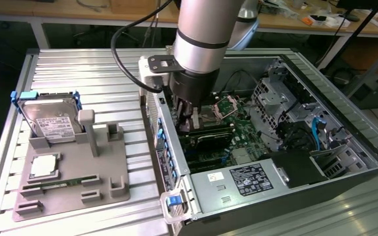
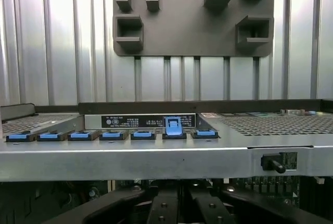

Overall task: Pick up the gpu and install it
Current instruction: 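Press down on the gpu until it lock into place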

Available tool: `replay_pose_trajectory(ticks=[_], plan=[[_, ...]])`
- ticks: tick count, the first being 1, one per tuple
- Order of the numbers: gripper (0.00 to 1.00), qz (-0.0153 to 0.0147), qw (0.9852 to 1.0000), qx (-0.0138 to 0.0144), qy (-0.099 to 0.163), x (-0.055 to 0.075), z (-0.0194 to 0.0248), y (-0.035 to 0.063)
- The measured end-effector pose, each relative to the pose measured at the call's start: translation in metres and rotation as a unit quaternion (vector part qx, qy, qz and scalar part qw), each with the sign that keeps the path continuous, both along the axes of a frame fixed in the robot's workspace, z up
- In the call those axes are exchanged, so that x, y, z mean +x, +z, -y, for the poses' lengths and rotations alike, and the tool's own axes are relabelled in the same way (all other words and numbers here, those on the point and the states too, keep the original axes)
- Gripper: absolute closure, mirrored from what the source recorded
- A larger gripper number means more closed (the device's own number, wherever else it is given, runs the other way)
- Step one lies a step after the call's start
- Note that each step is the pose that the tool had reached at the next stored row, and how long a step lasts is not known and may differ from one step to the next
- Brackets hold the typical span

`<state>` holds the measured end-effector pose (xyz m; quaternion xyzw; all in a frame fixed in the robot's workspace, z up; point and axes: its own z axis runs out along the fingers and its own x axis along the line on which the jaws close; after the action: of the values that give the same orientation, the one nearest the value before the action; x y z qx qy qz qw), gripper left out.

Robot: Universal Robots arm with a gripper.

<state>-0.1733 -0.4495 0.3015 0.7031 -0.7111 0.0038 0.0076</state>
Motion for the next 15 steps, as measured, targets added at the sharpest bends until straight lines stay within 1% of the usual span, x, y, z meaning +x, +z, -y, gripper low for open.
replay_pose_trajectory(ticks=[3, 5, 7, 8, 12, 15], plan=[[0.89, -0.0001, 1.0, -0.0001, 0.001, 0.014, 0.0, 0.0], [0.89, -0.0002, 1.0, 0.0, 0.009, 0.019, 0.0, -0.0001], [0.89, -0.0002, 0.9998, 0.0, 0.021, 0.022, 0.0, -0.0001], [0.89, -0.0007, 0.9997, -0.0001, 0.026, 0.023, 0.0, -0.0002], [0.89, -0.0042, 0.9996, 0.0, 0.027, 0.023, 0.0, -0.0002], [0.89, -0.0058, 0.9996, 0.0001, 0.027, 0.023, 0.0, -0.0002]])
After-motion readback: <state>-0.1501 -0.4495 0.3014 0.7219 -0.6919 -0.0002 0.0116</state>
